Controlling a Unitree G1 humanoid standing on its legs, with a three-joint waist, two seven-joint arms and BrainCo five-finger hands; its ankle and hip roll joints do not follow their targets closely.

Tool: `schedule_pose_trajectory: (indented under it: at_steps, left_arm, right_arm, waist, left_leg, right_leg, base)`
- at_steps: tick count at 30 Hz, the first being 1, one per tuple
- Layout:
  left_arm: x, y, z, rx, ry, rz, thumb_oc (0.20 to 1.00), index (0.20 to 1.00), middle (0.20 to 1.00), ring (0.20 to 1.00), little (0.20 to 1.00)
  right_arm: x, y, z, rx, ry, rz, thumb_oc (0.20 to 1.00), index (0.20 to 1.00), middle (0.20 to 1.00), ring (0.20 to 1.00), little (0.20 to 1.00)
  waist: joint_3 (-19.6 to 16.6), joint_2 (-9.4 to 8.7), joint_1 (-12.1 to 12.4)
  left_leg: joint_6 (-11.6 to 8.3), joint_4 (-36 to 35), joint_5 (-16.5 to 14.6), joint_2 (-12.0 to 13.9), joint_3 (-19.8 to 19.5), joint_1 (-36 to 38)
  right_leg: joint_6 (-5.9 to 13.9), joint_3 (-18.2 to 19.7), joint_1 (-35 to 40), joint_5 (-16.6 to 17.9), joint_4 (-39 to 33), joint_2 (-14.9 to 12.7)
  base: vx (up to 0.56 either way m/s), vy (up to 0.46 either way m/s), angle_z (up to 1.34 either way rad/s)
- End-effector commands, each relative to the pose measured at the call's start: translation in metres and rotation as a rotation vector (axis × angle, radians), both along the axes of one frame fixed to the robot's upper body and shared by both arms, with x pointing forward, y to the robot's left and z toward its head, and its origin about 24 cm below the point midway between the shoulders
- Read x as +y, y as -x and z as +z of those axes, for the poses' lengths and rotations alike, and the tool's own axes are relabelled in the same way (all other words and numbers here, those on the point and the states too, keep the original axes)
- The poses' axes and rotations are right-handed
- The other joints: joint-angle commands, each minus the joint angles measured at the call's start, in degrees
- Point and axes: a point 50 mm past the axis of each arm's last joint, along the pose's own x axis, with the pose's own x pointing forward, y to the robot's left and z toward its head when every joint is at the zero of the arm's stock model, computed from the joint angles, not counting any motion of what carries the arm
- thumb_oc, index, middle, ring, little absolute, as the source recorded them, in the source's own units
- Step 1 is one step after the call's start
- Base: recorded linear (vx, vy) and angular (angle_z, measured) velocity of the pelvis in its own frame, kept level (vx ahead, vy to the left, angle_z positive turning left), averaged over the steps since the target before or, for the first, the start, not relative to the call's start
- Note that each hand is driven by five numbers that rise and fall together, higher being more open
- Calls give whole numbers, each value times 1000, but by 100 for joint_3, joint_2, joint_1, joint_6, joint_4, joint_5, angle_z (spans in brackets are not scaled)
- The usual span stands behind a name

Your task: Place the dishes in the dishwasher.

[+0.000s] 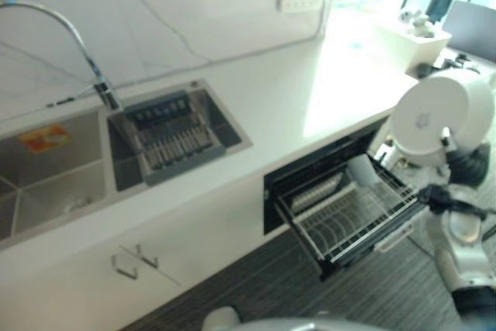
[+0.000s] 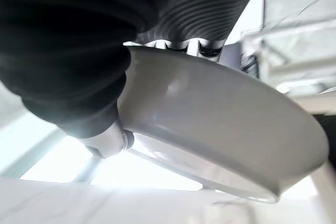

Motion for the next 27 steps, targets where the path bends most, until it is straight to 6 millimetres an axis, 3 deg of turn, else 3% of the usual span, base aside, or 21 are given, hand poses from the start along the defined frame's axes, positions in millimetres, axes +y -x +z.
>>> schedule_pose_trajectory:
  at_steps: [1,5,12,17,20,24,26,27]
  left_arm:
    - [-15,-22,-3,-61,49,-20,1000,1000,1000,1000,1000]
    - [-19,-31,-2,-92,71,-14,1000,1000,1000,1000,1000]
    - [-20,-75,2,-193,93,3,1000,1000,1000,1000,1000]
    - [-18,-104,9,-265,109,1,1000,1000,1000,1000,1000]
    - [-20,-116,11,-305,129,-7,1000,1000,1000,1000,1000]
    - [-20,-129,15,-332,147,-26,1000,1000,1000,1000,1000]
    - [-18,-136,18,-351,148,-49,1000,1000,1000,1000,1000]
    - [-18,-138,19,-355,148,-51,1000,1000,1000,1000,1000]
  right_arm:
    - [3,-14,53,-240,105,13,200,200,200,200,200]
    - [10,-21,38,-169,126,33,200,200,200,200,200]
    - [30,-54,11,-20,142,70,200,200,200,200,200]
    - [32,-77,5,40,51,35,200,200,200,200,200]
    - [22,-87,-1,120,44,-59,200,200,200,200,200]
    - [11,-96,4,231,247,-205,200,200,200,200,200]
    - [13,-105,9,342,536,-261,200,200,200,200,200]
    - [13,-106,10,358,596,-266,200,200,200,200,200]
  waist:
    - [337,-6,109]
    - [501,88,124]
    - [1173,308,172]
    - [1547,403,259]
    - [1731,503,364]
    - [1879,598,470]
    - [1951,622,555]
    - [1962,623,573]
  left_leg:
    - [-173,37,-253,194,-188,215]
    - [-169,37,-189,173,-260,102]
    - [-119,37,-2,18,-508,-279]
    - [-103,37,75,-75,-600,-560]
    - [-86,37,104,-119,-639,-670]
    - [-42,37,133,-208,-681,-763]
    - [-29,37,155,-248,-728,-834]
    - [-28,37,155,-252,-732,-849]
  right_leg:
    - [161,-88,132,309,-98,-290]
    - [146,-129,40,359,-98,-319]
    - [47,-56,-288,484,-98,-247]
    - [40,-7,-540,576,-98,-246]
    - [37,-40,-628,629,-98,-263]
    - [53,-128,-694,701,-98,-302]
    - [68,-163,-740,730,-98,-303]
    - [75,-175,-750,732,-98,-305]
  base:
    - [0,0,0]
    - [-14,5,0]
    - [-111,22,0]
    - [-132,14,2]
    - [-91,65,-1]
    - [-40,32,10]
    - [-45,-9,6]
    - [-49,-39,10]
